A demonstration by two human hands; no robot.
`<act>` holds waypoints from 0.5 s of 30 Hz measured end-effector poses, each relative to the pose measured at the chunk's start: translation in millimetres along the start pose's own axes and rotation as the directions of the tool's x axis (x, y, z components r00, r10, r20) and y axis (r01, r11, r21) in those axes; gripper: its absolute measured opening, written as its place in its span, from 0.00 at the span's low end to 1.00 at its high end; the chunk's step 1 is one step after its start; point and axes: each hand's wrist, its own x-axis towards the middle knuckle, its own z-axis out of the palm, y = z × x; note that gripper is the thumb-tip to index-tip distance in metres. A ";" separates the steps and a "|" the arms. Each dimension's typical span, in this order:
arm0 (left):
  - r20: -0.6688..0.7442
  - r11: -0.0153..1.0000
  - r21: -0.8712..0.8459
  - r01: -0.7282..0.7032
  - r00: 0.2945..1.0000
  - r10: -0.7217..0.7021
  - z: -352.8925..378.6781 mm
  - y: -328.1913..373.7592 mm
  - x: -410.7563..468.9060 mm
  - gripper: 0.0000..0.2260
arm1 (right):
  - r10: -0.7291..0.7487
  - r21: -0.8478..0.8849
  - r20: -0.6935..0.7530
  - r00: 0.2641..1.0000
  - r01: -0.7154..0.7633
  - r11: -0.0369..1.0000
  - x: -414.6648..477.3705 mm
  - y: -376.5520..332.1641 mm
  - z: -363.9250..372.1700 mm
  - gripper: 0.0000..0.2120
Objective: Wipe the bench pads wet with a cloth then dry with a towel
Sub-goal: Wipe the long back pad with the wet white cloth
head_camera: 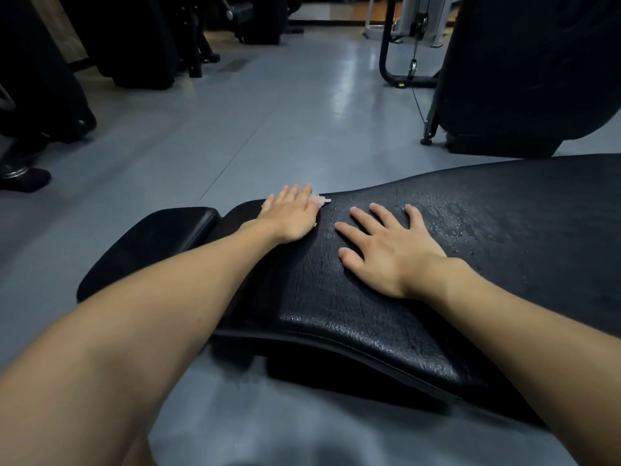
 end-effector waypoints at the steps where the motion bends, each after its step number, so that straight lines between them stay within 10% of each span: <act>1: 0.002 1.000 -0.001 0.000 1.000 0.000 1.2 -0.4 -7.1 0.26 | 0.001 0.002 0.002 1.000 -0.001 1.000 0.1 -0.3 0.0 0.29; 15: -0.044 0.989 0.026 -0.144 0.988 0.145 32.7 -30.0 -186.9 0.27 | 0.032 -0.014 0.058 0.998 -0.032 0.999 -2.5 -4.1 -6.8 0.29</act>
